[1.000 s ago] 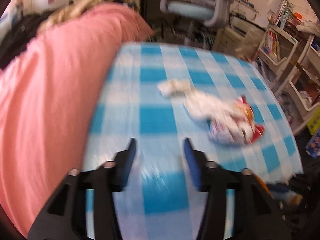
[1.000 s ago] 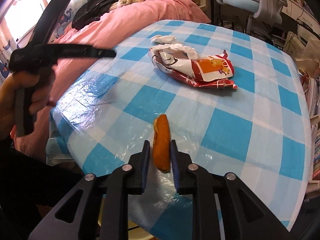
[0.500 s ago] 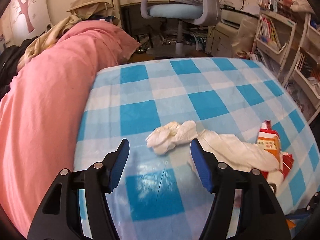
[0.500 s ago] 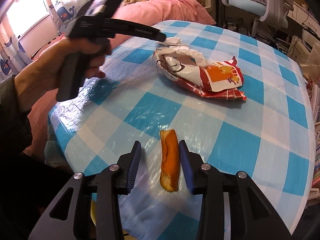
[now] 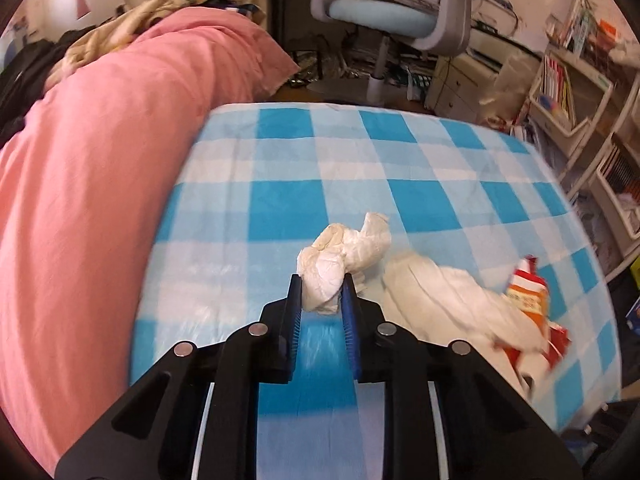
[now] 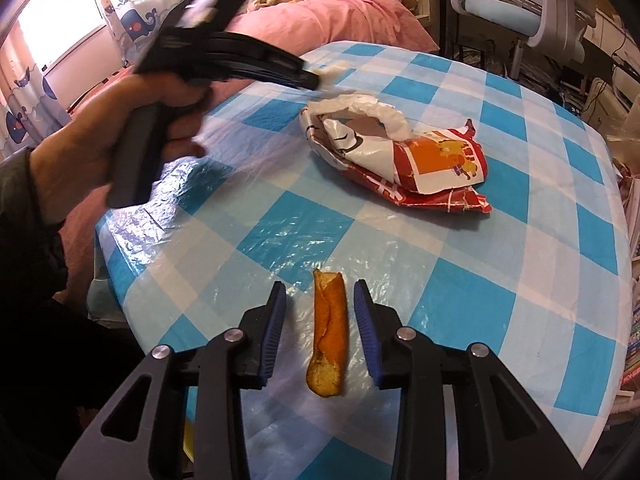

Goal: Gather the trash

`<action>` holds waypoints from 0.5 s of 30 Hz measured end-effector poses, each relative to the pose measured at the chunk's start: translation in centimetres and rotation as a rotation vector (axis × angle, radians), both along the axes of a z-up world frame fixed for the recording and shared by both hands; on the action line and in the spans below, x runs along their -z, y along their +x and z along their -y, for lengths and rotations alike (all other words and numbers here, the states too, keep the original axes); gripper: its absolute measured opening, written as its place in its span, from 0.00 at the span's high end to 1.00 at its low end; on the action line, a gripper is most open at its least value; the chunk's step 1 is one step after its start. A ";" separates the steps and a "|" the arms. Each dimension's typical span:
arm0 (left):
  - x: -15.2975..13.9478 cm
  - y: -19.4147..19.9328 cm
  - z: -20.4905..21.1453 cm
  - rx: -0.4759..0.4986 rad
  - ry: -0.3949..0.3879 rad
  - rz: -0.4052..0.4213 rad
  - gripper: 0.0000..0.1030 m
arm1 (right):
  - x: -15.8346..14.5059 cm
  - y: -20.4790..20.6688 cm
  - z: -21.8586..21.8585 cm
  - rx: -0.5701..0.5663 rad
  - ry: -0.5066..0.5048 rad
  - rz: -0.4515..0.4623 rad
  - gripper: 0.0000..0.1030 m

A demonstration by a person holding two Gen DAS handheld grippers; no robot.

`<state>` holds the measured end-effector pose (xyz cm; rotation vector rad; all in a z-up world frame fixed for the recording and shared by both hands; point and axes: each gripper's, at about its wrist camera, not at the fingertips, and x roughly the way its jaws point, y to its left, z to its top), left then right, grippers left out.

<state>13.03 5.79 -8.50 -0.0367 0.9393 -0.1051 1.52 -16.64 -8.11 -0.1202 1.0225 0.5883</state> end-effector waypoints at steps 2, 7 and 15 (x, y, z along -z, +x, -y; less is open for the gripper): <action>-0.9 -1.9 -0.2 -0.005 0.003 0.015 0.82 | 0.0 -0.1 0.1 0.004 -0.002 -0.002 0.66; -2.1 -8.0 0.4 -0.005 0.014 0.011 0.82 | -0.1 -0.7 0.4 0.007 -0.010 -0.008 0.63; 0.9 -13.0 1.3 0.012 -0.022 -0.138 0.67 | -0.2 -1.8 0.6 0.017 -0.008 -0.011 0.57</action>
